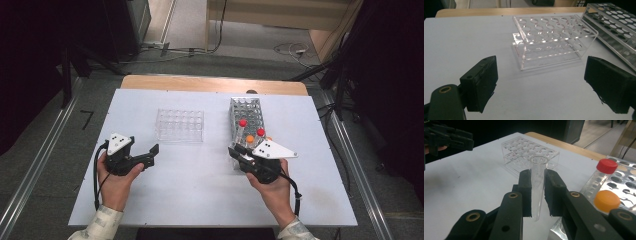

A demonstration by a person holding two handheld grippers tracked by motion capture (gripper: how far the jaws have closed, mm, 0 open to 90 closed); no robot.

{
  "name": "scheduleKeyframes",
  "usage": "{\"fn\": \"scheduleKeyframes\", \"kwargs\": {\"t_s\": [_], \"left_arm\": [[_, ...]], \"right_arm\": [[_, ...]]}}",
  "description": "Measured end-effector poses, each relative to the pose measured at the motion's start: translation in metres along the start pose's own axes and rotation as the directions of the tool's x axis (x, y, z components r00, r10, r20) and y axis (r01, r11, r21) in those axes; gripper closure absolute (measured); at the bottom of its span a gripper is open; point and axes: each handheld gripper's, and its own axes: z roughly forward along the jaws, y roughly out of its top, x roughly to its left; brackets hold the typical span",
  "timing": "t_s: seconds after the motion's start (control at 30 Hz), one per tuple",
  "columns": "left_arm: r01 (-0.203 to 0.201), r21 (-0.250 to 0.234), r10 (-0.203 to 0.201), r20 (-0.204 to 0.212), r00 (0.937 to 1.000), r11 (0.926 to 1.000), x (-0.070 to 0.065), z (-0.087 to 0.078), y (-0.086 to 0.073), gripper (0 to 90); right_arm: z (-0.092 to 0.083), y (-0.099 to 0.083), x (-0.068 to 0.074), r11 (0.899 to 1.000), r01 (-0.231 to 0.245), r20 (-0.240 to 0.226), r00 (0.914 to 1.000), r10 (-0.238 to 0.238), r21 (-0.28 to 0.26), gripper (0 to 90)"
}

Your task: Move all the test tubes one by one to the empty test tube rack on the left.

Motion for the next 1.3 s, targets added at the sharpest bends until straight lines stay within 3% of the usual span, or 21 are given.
{"fn": "scheduleKeyframes", "kwargs": {"t_s": [0.33, 0.87, 1.1, 1.3], "left_arm": [[-0.003, -0.006, 0.003, 0.032, 0.9995, 1.0, -0.009, 0.003, 0.008, 13.2], [-0.055, -0.026, 0.058, 0.106, 0.9926, 0.9981, -0.037, 0.009, 0.029, 16.5], [-0.088, -0.009, 0.088, 0.174, 0.9808, 0.9961, -0.055, 0.018, 0.038, 19.0], [-0.119, 0.006, 0.114, 0.234, 0.9655, 0.9929, -0.073, 0.024, 0.047, 24.1]], "right_arm": [[0.024, 0.001, 0.005, 0.999, 0.005, -0.01, 0.9999, -0.004, 0.048, 73.7], [0.059, 0.008, 0.024, 0.996, 0.011, -0.01, 0.9999, -0.011, 0.085, 73.7], [0.076, 0.01, 0.028, 0.995, 0.002, -0.002, 1.0, -0.002, 0.095, 73.7], [0.081, 0.011, 0.03, 0.996, 0.01, 0.008, 0.9999, -0.01, 0.091, 73.7]]}}
